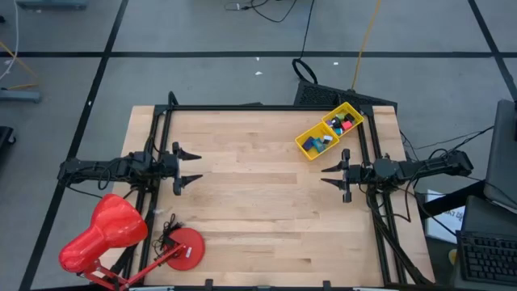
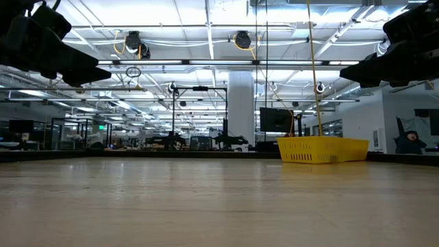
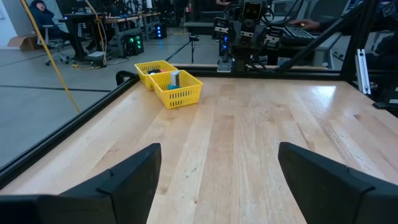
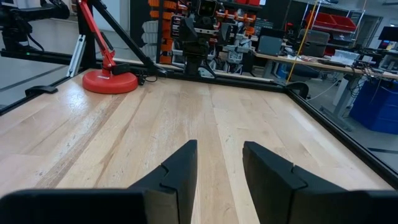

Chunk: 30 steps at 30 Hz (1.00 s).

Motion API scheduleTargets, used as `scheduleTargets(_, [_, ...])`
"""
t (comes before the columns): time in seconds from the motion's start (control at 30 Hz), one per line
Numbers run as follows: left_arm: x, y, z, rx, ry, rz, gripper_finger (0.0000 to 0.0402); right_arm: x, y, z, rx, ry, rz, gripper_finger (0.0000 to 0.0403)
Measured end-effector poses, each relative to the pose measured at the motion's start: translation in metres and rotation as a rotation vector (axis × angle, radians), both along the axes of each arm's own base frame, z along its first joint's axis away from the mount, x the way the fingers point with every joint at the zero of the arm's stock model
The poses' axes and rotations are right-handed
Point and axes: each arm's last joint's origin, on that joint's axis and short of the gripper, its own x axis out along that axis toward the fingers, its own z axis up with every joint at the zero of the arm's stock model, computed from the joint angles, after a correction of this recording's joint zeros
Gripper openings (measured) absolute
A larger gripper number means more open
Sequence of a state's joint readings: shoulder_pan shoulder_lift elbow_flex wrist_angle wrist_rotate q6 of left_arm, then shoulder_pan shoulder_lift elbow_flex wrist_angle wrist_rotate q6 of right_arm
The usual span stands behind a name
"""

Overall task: Pick & Place Office items
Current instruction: Return to Home Position

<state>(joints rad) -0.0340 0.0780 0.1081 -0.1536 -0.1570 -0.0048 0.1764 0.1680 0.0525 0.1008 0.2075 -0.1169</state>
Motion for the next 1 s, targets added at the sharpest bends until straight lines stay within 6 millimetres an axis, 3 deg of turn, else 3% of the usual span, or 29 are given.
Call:
scheduleTargets(0.4, [0.0000, 0.0000, -0.0001, 0.000, 0.000, 0.000, 0.0301, 0.0000, 0.0000, 0.0000, 0.000, 0.000, 0.001, 0.0118])
scheduleTargets(1.0, [0.0000, 0.0000, -0.0001, 0.000, 0.001, 0.001, 0.0332, 0.0000, 0.0000, 0.0000, 0.000, 0.000, 0.000, 0.0119])
